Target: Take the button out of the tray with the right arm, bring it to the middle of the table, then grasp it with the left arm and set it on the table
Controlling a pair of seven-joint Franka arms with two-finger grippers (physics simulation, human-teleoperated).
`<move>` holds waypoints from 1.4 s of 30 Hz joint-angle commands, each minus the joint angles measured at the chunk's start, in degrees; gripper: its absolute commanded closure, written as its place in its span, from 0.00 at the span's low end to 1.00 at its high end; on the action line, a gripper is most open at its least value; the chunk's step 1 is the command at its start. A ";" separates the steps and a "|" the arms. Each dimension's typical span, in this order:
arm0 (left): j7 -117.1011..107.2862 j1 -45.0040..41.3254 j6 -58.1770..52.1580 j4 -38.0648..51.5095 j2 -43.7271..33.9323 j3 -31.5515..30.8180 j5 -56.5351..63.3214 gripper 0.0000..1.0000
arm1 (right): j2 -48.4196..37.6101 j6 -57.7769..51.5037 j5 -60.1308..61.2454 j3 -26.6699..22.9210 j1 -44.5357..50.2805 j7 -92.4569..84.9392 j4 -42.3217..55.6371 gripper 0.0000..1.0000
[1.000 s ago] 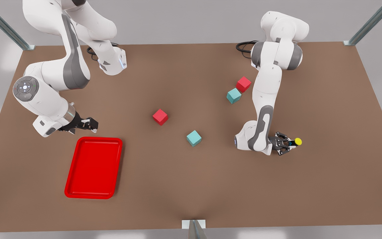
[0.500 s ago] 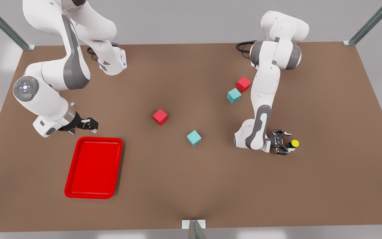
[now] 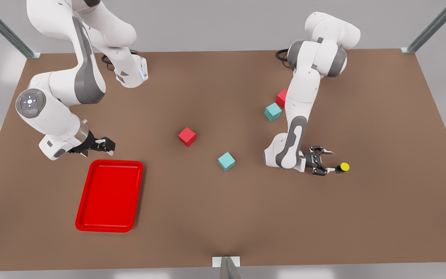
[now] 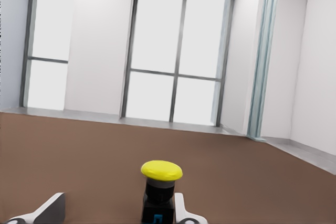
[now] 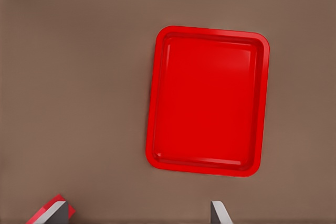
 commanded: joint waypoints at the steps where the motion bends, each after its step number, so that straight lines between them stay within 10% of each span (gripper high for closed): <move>1: 1.92 -0.77 -2.69 0.01 -1.04 0.01 -2.34 0.00 | -0.06 0.00 0.05 0.03 -0.06 -0.10 0.00 0.00; 5: 16.24 -0.77 -3.22 0.98 -11.41 0.01 -4.90 0.00 | -0.06 -0.18 0.05 0.03 -0.14 -0.10 0.00 0.00; 12: 58.69 8.37 -4.01 21.46 -27.41 1.33 -56.92 0.00 | -0.06 0.00 0.05 0.03 0.03 -0.01 0.00 0.00; 20: 177.35 19.53 -4.81 21.46 -38.22 2.82 -76.26 0.00 | -0.06 -0.09 0.05 0.03 0.03 -0.01 0.00 0.00; 42: 169.45 18.74 4.86 15.83 -40.25 2.38 -69.94 0.00 | -0.06 -0.18 0.05 0.03 0.03 -0.01 0.00 0.00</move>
